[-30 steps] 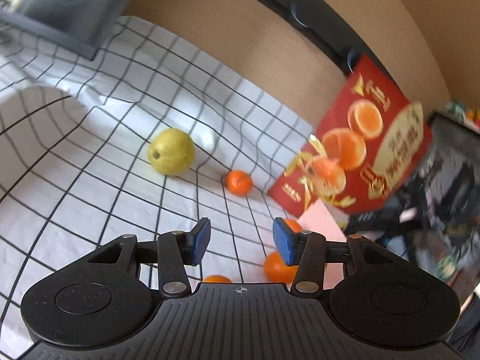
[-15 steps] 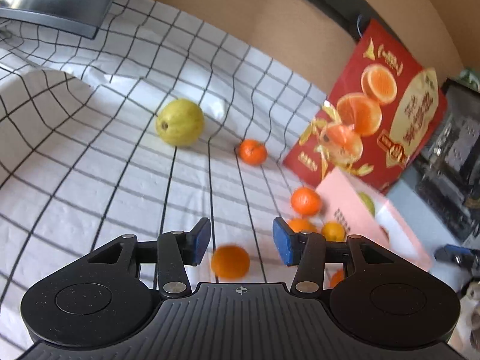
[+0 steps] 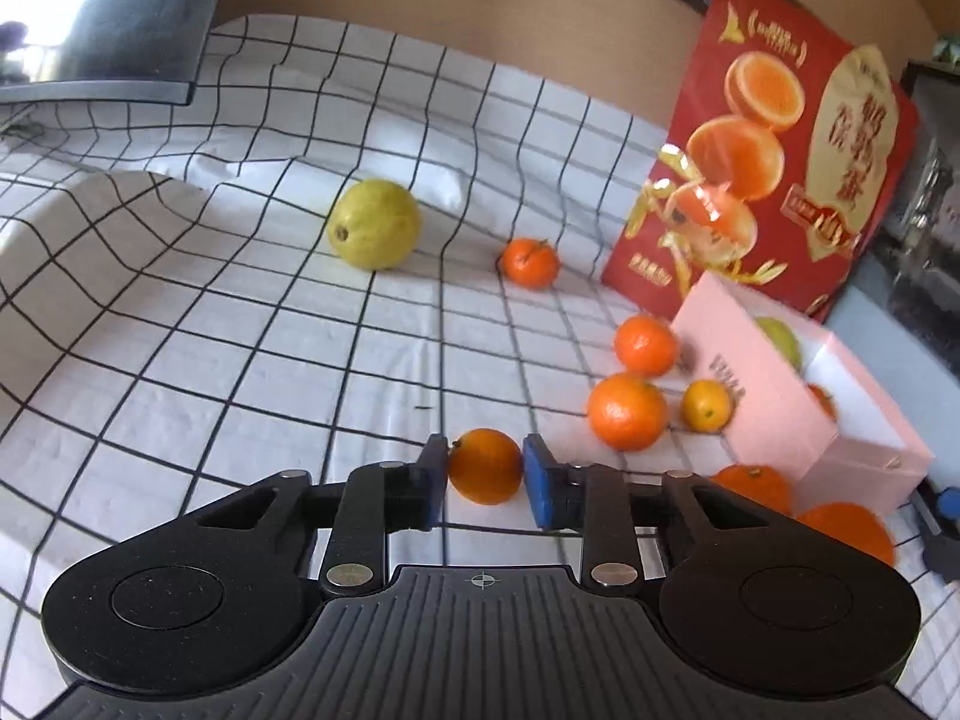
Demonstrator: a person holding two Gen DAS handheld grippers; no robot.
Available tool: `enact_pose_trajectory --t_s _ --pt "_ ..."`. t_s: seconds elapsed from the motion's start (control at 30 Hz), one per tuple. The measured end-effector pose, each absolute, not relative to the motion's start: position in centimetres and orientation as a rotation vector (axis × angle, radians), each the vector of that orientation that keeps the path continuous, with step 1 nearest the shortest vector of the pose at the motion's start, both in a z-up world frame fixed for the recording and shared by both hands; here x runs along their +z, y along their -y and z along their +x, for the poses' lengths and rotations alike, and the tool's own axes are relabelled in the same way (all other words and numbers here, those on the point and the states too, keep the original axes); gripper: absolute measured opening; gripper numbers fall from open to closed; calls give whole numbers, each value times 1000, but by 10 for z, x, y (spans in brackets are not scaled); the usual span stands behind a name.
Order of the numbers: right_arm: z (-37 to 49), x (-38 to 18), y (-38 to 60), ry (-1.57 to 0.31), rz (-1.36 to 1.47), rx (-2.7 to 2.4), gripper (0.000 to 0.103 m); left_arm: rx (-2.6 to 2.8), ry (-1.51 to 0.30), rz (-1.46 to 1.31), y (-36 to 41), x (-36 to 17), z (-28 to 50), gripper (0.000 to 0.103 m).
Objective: Organize fruits
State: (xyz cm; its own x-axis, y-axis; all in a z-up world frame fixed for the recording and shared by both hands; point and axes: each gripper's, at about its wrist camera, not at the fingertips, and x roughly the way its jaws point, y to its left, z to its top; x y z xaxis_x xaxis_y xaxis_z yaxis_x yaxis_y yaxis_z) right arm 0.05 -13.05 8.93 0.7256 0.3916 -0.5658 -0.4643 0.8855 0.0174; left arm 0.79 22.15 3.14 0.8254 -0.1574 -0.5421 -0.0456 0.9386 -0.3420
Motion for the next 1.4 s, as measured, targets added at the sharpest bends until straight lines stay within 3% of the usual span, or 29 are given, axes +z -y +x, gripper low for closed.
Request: enact_pose_trajectory --t_s 0.53,0.87,0.9,1.17,1.4 --pt "13 104 53 -597 -151 590 83 -231 -585 -427 -197 29 -35 31" --pt "115 108 -20 -934 -68 586 82 -171 -570 -564 -228 21 -31 31" --pt "125 102 -27 -954 -84 557 81 -175 -569 -559 -227 21 -31 31" --pt "156 92 -45 -921 -424 421 41 -203 -575 -569 -227 19 -31 31" --pt "162 86 -46 -925 -577 411 40 -203 -578 -575 -228 19 -31 31"
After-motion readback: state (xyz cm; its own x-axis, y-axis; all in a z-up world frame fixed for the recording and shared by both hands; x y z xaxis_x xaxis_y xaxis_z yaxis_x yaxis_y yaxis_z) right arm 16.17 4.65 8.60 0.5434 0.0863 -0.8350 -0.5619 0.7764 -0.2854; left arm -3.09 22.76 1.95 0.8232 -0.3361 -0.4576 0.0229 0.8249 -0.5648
